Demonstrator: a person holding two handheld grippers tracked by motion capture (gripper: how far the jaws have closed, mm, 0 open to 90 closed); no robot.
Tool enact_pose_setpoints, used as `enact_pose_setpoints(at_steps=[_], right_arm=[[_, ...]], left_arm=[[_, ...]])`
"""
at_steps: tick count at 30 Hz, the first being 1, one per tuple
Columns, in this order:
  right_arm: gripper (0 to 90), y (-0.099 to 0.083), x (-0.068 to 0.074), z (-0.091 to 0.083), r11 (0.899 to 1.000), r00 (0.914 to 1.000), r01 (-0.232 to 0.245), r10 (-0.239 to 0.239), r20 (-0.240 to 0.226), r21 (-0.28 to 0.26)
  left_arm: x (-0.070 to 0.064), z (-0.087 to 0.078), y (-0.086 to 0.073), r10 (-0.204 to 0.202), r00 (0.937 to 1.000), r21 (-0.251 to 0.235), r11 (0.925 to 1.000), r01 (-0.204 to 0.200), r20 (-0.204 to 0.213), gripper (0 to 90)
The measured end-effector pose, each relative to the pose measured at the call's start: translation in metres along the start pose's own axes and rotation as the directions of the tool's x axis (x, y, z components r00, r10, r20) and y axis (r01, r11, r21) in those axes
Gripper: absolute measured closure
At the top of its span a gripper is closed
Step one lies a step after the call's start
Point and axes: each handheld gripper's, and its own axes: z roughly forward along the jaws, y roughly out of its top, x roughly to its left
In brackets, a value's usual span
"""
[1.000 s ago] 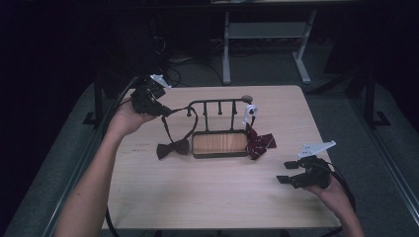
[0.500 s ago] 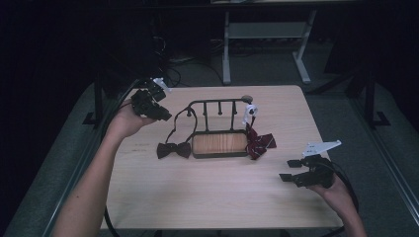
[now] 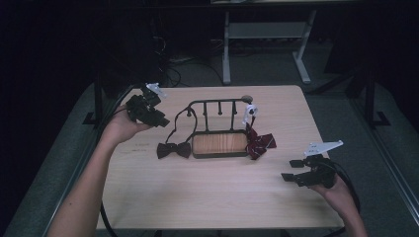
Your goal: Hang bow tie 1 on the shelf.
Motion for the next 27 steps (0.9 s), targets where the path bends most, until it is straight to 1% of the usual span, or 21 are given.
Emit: enact_pose_setpoints(at_steps=[4,8,10,13,19,22,27], right_arm=[[33.0,-0.001,-0.001,0.0,1.0,1.0,-0.008,0.008,0.002,0.002],[32.9,-0.001,-0.001,0.0,1.0,1.0,-0.007,0.007,0.002,0.004],[33.0,-0.001,0.0,0.001,1.0,0.9999,-0.016,0.016,0.001,0.008],[32.9,-0.001,0.0,0.001,1.0,0.9999,-0.014,0.014,0.003,0.01],[32.9,-0.001,-0.001,0.001,1.0,1.0,-0.005,0.005,0.005,0.005],[32.9,-0.001,0.0,0.001,1.0,0.9999,-0.014,0.014,0.006,0.01],[32.9,-0.001,0.0,0.002,1.0,0.9999,-0.015,0.015,0.005,0.009]], left_arm=[[0.0,0.001,-0.006,-0.003,1.0,0.0,1.0,0.003,0.007,63.3],[-0.003,0.001,-0.01,-0.001,1.0,0.001,1.0,0.001,0.007,61.2],[-0.005,0.001,-0.012,0.002,0.9999,-0.005,1.0,-0.002,0.012,60.9],[-0.007,0.0,-0.014,0.006,0.9999,-0.008,0.9999,-0.006,0.015,60.0],[-0.008,0.001,-0.021,0.002,0.9999,-0.019,0.9998,-0.002,0.015,58.2],[-0.009,0.002,-0.025,-0.003,0.9999,-0.022,0.9998,0.003,0.016,57.8],[-0.011,0.004,-0.03,0.001,0.9998,-0.018,0.9998,-0.001,0.018,57.3]])
